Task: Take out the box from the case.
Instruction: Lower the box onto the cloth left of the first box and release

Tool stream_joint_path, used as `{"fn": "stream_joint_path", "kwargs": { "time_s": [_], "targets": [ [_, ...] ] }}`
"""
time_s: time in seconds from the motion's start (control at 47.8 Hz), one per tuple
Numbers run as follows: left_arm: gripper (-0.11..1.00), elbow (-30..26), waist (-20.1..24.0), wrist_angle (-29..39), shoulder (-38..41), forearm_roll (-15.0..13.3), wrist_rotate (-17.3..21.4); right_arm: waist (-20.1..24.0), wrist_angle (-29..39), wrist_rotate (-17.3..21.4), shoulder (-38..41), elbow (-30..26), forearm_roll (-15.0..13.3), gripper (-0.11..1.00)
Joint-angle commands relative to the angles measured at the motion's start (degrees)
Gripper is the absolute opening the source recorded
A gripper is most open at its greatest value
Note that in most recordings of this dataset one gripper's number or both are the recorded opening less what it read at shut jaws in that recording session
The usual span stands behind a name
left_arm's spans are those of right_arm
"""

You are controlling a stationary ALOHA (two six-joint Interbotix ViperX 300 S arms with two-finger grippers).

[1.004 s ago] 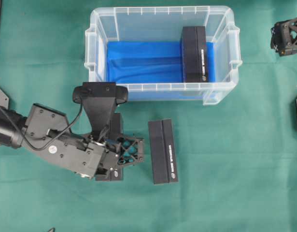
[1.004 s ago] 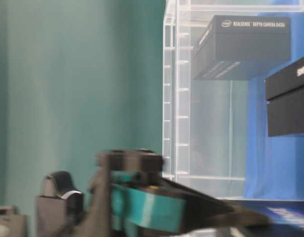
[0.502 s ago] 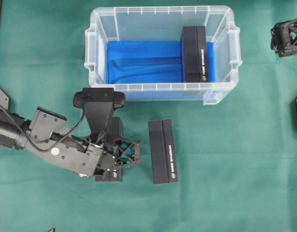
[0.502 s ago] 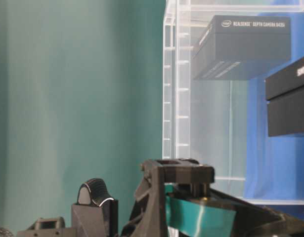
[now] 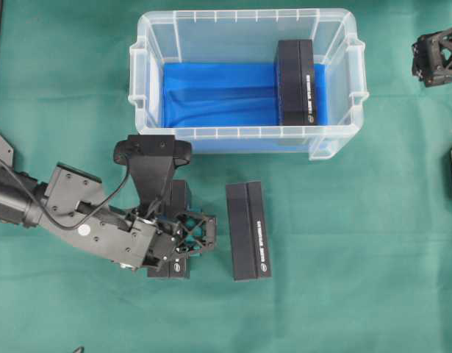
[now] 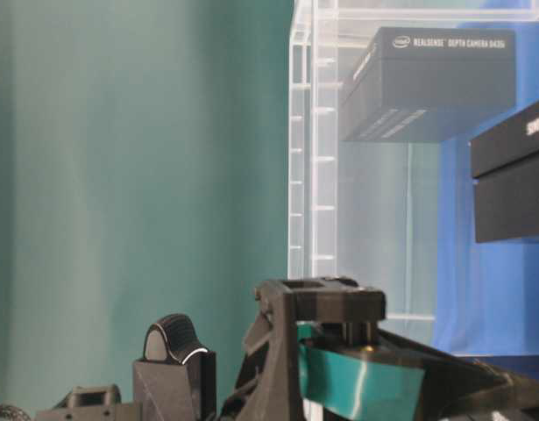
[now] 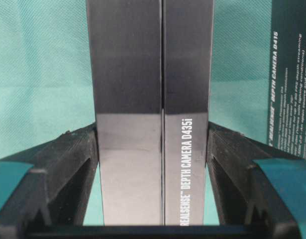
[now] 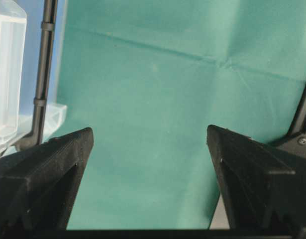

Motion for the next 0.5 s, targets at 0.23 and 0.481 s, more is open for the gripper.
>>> {"fn": "stream_joint_path", "kwargs": {
  "time_s": [0.23,0.481],
  "targets": [
    [0.99,-1.3,0.4,-0.1,-2.0,-0.6,0.4,0.0,-0.1,0.1,-0.2,-0.5,-0.2,0.9],
    [0.99,-1.1,0.4,-0.2,-2.2,-0.6,0.6,0.0,-0.1,0.1,-0.3,-0.5,-0.2,0.9]
  ]
}}
